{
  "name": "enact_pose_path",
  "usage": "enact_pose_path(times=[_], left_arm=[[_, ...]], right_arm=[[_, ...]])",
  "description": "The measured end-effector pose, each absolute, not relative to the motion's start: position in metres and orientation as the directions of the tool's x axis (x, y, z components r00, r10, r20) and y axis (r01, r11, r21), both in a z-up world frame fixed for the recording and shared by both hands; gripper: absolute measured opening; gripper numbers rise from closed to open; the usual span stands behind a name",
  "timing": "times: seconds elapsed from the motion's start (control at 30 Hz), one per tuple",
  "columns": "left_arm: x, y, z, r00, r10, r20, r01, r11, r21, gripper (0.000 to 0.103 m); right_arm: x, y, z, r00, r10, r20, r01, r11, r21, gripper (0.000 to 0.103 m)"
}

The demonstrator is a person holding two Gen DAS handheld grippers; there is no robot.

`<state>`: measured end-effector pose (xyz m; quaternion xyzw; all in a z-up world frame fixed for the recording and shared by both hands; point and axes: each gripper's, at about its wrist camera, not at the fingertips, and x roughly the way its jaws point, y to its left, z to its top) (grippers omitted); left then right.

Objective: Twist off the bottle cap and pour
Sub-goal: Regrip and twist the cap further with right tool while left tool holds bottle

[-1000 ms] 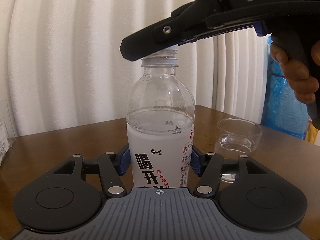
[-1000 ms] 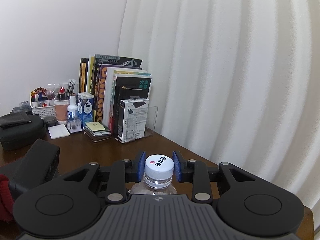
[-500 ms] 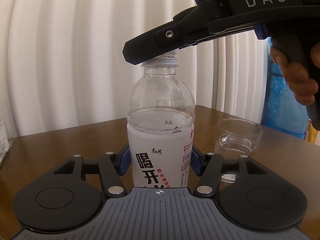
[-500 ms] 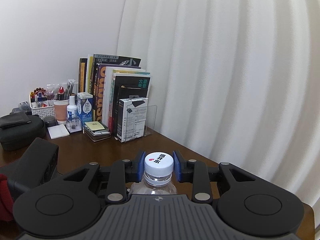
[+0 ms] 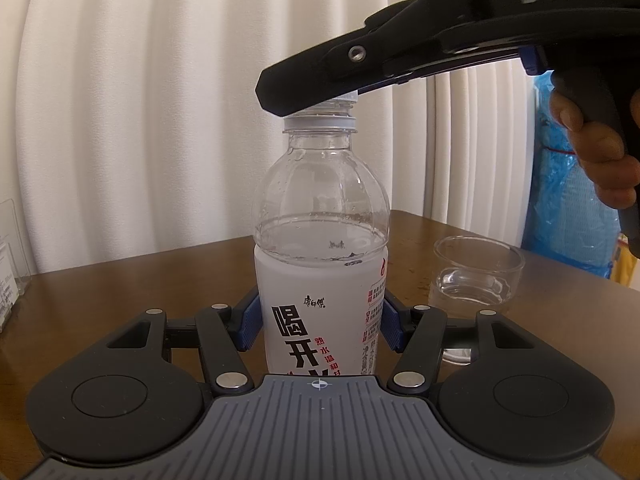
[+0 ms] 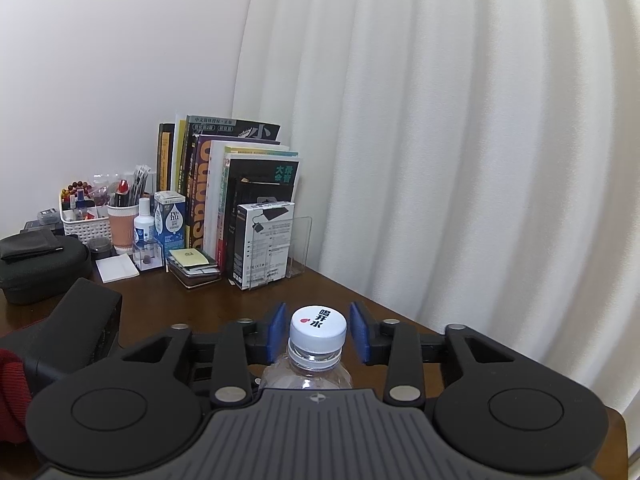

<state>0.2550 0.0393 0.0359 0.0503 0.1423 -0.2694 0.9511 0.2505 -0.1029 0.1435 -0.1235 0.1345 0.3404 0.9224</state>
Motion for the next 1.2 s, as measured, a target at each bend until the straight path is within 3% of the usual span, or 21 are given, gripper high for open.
enact_pose_path(times=[1.2], left_arm=[[0.255,0.038,0.034,0.811,-0.502,-0.300,0.531,0.848,0.016,0.059]], right_arm=[[0.221,-0.108,0.146,0.747,0.583,-0.319,-0.651,0.739,-0.174,0.045]])
